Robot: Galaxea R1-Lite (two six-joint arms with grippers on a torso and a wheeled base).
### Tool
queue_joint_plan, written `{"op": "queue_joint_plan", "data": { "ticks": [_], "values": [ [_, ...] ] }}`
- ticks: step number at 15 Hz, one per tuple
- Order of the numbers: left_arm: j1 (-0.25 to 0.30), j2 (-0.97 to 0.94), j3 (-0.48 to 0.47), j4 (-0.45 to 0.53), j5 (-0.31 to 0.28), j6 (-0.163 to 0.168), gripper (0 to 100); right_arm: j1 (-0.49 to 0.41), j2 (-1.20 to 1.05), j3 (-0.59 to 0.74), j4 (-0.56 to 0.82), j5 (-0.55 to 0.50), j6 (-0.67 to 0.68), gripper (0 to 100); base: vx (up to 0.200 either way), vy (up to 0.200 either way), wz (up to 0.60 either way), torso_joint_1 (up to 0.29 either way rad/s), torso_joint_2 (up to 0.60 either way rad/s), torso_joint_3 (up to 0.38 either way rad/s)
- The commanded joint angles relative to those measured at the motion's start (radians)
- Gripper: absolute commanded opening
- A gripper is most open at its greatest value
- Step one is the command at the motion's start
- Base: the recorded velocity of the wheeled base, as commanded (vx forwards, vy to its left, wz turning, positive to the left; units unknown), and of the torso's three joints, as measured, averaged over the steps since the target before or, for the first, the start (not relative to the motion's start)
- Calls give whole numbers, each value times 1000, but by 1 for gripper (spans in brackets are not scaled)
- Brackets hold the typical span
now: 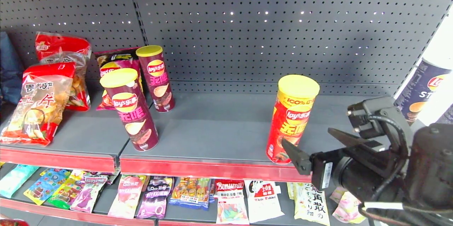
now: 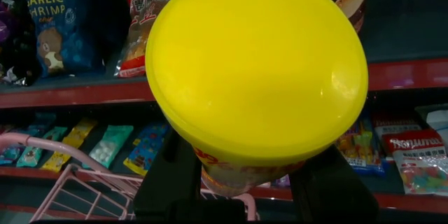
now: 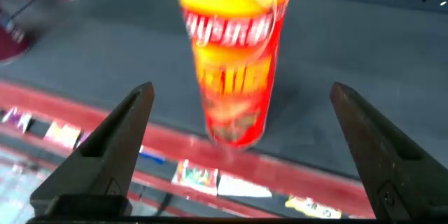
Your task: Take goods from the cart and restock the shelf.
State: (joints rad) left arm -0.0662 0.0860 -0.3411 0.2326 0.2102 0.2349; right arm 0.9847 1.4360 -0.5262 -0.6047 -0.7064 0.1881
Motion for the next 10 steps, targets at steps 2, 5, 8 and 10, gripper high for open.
{"op": "queue_joint_plan", "data": {
  "ticks": [2, 5, 8, 10],
  "values": [
    [0, 1, -1, -1, 1, 0, 0, 11, -109, 97, 0, 15, -42, 100, 0, 0, 0, 0, 0, 0],
    [0, 1, -1, -1, -2, 0, 0, -136, -244, 140, 8, 196, -210, 100, 0, 0, 0, 0, 0, 0],
    [0, 1, -1, -1, -14, 0, 0, -399, -362, 204, 11, 452, -326, 100, 0, 0, 0, 0, 0, 0],
    [0, 3, -1, -1, -26, -2, 0, -518, -443, 276, 22, 551, -358, 100, 0, 0, 0, 0, 0, 0]
  ]
}}
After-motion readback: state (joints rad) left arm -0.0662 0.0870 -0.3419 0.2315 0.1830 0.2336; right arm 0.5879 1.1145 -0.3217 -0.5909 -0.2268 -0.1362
